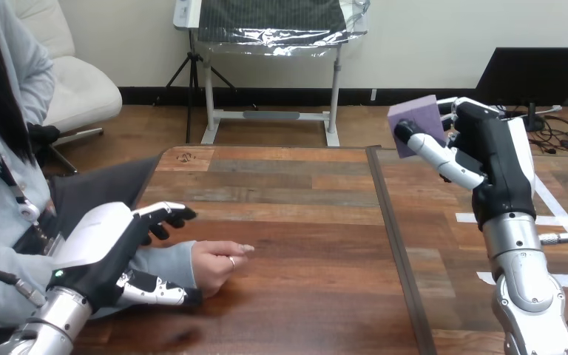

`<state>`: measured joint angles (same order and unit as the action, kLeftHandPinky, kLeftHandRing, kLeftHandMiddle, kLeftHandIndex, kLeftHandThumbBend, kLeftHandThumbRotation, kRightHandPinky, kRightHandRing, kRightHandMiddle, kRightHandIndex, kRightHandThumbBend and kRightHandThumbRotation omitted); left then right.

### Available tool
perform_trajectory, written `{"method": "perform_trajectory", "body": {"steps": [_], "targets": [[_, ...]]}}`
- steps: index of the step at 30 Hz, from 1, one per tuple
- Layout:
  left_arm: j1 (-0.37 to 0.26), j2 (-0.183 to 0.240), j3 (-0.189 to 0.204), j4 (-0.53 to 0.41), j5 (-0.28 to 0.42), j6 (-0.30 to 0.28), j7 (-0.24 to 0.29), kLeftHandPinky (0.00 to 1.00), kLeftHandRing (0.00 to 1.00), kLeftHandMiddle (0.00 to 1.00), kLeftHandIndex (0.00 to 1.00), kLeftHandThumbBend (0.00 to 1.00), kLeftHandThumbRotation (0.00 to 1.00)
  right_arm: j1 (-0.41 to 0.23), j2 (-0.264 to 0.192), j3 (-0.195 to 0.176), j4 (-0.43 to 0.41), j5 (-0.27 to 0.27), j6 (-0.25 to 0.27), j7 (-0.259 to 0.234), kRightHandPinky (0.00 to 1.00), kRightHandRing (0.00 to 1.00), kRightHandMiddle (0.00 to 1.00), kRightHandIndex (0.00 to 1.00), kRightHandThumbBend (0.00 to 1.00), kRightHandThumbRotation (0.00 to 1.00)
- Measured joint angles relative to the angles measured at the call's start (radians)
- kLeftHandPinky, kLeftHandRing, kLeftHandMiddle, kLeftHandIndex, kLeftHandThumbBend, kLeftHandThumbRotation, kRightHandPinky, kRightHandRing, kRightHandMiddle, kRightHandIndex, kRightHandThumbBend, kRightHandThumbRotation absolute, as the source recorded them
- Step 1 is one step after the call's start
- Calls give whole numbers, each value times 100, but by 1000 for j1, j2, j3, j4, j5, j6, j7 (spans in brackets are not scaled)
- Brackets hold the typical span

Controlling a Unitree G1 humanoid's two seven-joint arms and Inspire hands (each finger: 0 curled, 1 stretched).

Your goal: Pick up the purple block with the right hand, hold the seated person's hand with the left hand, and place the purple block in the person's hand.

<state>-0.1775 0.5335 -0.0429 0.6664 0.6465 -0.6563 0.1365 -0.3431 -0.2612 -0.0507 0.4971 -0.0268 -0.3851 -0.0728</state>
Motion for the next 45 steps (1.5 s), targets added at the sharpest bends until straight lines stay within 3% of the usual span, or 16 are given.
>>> {"method": "perform_trajectory", "body": {"steps": [15, 28, 45], "targets": [[-82, 24, -98, 170, 60, 5, 64, 63, 68, 72, 75, 100, 29, 52, 28, -7, -115, 30, 50, 39, 3, 6, 11, 15, 25, 43], [-137, 48, -174, 247, 98, 9, 119, 62, 67, 71, 74, 100, 32, 93, 34, -11, -175, 76, 81, 85, 2, 6, 11, 15, 24, 41], [-198, 55, -239, 331, 107, 11, 158, 60, 63, 67, 70, 100, 35, 132, 37, -24, -253, 110, 115, 120, 1, 5, 10, 14, 25, 39]]}}
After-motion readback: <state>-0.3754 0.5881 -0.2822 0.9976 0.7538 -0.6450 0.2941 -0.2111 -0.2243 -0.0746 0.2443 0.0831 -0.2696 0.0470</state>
